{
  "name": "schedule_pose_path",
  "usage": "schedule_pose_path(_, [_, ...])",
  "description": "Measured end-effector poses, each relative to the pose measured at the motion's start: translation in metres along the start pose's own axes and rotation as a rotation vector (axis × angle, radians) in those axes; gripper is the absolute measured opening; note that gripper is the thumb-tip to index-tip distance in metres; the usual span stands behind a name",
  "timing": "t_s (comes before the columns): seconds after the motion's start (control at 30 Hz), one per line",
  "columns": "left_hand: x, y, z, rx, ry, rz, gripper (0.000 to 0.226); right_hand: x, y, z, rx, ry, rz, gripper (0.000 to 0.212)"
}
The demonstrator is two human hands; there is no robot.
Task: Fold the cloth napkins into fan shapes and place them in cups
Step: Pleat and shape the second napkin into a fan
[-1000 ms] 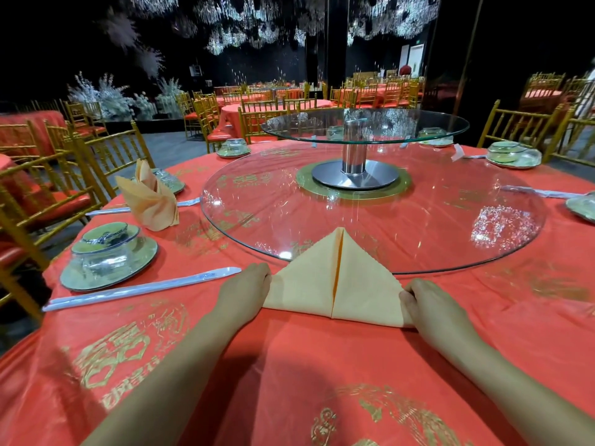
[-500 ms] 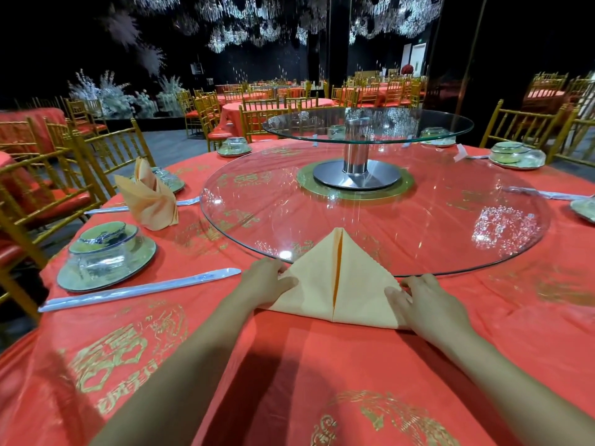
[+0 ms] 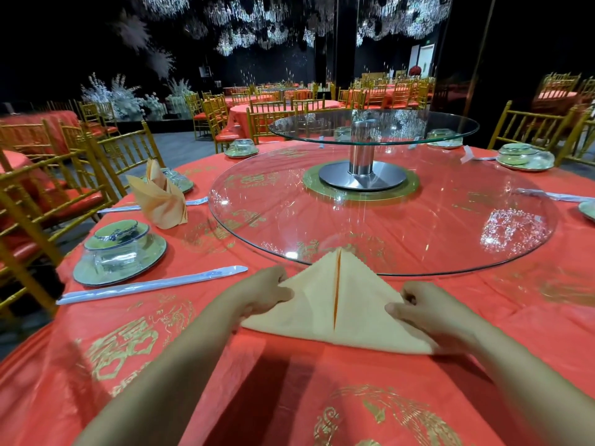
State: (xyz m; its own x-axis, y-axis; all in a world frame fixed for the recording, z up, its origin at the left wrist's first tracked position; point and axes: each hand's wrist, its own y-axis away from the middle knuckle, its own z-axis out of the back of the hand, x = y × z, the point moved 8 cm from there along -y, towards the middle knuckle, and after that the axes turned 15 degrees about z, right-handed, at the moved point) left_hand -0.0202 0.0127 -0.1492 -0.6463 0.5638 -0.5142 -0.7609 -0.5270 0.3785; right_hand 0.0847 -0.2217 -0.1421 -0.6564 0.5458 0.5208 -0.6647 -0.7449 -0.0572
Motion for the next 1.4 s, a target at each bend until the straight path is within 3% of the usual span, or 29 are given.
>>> schedule_pose_path(0.17, [0.024,0.038,-0.004,0.01,-0.19,0.017,0.022,0.026,0.03,-0.031,0.248,-0.091,0.101,0.018])
schedule_pose_path(0.4, [0.044,0.06,-0.015,-0.026,-0.263,0.081,0.011,0.039,0.044,-0.039,0.247,0.01,0.122,0.013])
schedule_pose_path(0.47, [0.036,0.066,-0.012,-0.207,-0.375,0.038,0.016,0.041,0.045,-0.04,0.255,0.024,0.113,0.013])
schedule_pose_path(0.53, [0.017,0.08,-0.014,-0.431,-0.345,-0.14,0.029,0.042,0.046,-0.04,0.248,0.015,0.097,0.013])
schedule_pose_path(0.63, [-0.013,0.104,-0.053,-0.295,-0.18,-0.43,0.068,0.04,0.047,-0.04,0.25,0.017,0.074,0.014])
schedule_pose_path(0.73, [-0.018,0.109,-0.083,-0.259,-0.316,-0.449,0.088,0.04,0.046,-0.04,0.257,0.041,0.081,0.012])
schedule_pose_path(0.83, [-0.016,0.106,-0.085,-0.281,-0.309,-0.438,0.084,0.04,0.046,-0.038,0.256,-0.017,0.088,0.011])
schedule_pose_path(0.93, [-0.019,0.108,-0.079,-0.39,-0.364,-0.476,0.064,0.038,0.051,-0.034,0.247,-0.095,0.086,0.015])
schedule_pose_path(1.0, [-0.02,0.108,-0.081,-0.402,-0.37,-0.49,0.071,0.035,0.057,-0.032,0.233,-0.055,0.086,0.015])
schedule_pose_path(1.1, [-0.012,0.102,-0.092,-0.264,-0.384,-0.443,0.086,0.03,0.07,-0.028,0.211,0.128,0.08,0.025])
schedule_pose_path(1.4, [-0.014,0.105,-0.088,-0.343,-0.345,-0.48,0.074,0.027,0.091,-0.02,0.1,0.277,0.029,0.04])
